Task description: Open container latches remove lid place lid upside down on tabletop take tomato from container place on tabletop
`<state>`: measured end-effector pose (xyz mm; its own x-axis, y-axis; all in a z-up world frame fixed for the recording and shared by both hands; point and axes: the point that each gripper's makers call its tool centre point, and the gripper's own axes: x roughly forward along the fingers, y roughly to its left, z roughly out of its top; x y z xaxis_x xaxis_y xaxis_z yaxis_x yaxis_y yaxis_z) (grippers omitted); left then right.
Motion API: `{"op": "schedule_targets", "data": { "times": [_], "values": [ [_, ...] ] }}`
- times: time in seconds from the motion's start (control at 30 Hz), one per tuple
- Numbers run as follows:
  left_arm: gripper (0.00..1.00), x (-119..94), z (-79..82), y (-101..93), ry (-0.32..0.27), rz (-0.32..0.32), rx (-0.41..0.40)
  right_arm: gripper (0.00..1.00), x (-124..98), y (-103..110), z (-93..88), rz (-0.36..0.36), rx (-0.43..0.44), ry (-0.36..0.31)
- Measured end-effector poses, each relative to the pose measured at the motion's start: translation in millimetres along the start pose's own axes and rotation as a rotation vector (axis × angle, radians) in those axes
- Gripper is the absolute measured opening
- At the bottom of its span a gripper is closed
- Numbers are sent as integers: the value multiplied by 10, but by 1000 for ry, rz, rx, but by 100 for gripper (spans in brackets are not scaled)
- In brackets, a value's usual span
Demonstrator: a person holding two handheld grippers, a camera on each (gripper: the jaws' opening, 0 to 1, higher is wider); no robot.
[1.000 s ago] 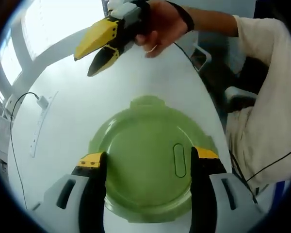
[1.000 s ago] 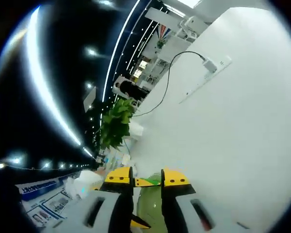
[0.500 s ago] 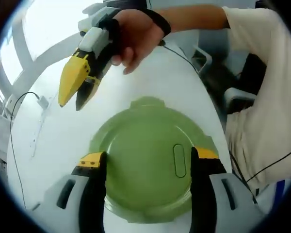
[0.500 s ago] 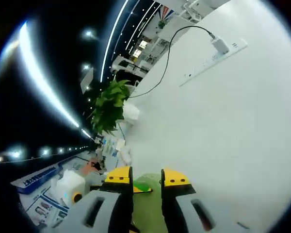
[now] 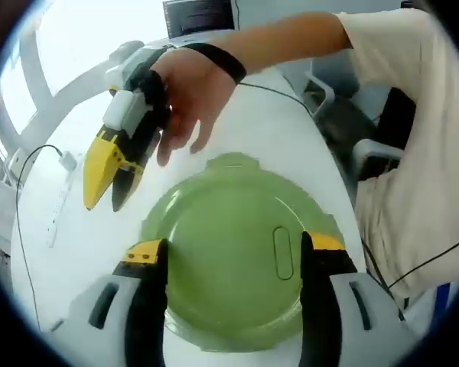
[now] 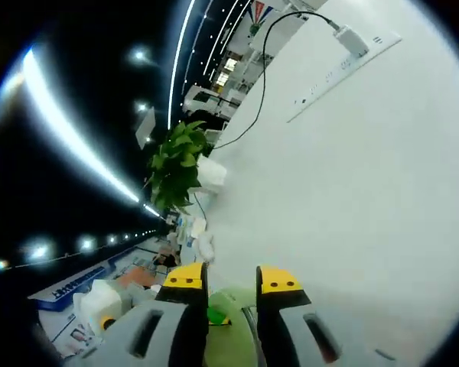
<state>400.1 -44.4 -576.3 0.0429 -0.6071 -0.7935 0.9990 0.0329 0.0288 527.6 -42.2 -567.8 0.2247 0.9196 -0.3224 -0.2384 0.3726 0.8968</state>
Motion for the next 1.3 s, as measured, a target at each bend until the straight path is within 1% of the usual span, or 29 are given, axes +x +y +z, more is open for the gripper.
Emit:
{"op": "schedule_targets", "data": {
  "times": [0.1, 0.13, 0.17, 0.23, 0.3, 0.37, 0.4, 0.43, 0.5, 0.53, 0.63, 0.67, 0.7, 0.77, 0.83, 0.9, 0.97, 1.03, 1.3],
  "values": [
    [63, 0, 1, -1, -4, 0, -1, 19, 62, -41, -27, 10, 12, 31],
    [63, 0, 2, -1, -5, 0, -1, 19, 85, -49, -54, 11, 10, 30],
    [63, 0, 2, -2, -6, 0, 0, 19, 106, -51, -104, 19, 29, 51],
    [63, 1, 3, -1, -8, 0, -1, 19, 156, -62, -184, 27, 38, 57],
    [63, 1, 2, 1, -9, 0, -1, 17, 195, -119, -157, 42, 64, 68],
    [63, 1, 2, 2, -10, 0, 0, 16, 240, -169, -183, 51, 95, 85],
    [63, 2, 2, 2, -10, 0, -1, 16, 256, -153, -196, 67, 104, 83],
    [63, 2, 1, 1, -11, 0, 0, 16, 270, -144, -225, 77, 122, 99],
    [63, 3, 2, 2, -13, 0, -1, 15, 289, -146, -235, 90, 124, 104],
    [63, 3, 2, 2, -14, 0, -1, 15, 291, -132, -276, 101, 144, 124],
    [63, 3, 1, 4, -16, 1, -1, 14, 303, -139, -353, 110, 152, 141],
    [63, 3, 1, 4, -17, 0, -1, 14, 299, -132, -367, 120, 167, 141],
    [63, 3, 1, 5, -19, 1, -1, 14, 293, -123, -401, 130, 174, 157],
    [63, 3, 0, 5, -22, 1, -1, 14, 290, -117, -426, 144, 181, 158],
    [63, 2, 0, 6, -25, 1, 0, 14, 281, -58, -501, 165, 182, 158],
    [63, 2, -1, 6, -29, 1, 0, 14, 278, -61, -489, 177, 195, 154],
    [63, 1, -1, 6, -30, 1, 0, 13, 280, -15, -536, 191, 203, 153],
    [63, 1, -1, 6, -30, 1, 0, 14, 285, -30, -490, 195, 209, 157],
    [63, -1, -4, 2, -31, -1, 4, 14, 320, -38, -491, 215, 264, 168]
  ]
}}
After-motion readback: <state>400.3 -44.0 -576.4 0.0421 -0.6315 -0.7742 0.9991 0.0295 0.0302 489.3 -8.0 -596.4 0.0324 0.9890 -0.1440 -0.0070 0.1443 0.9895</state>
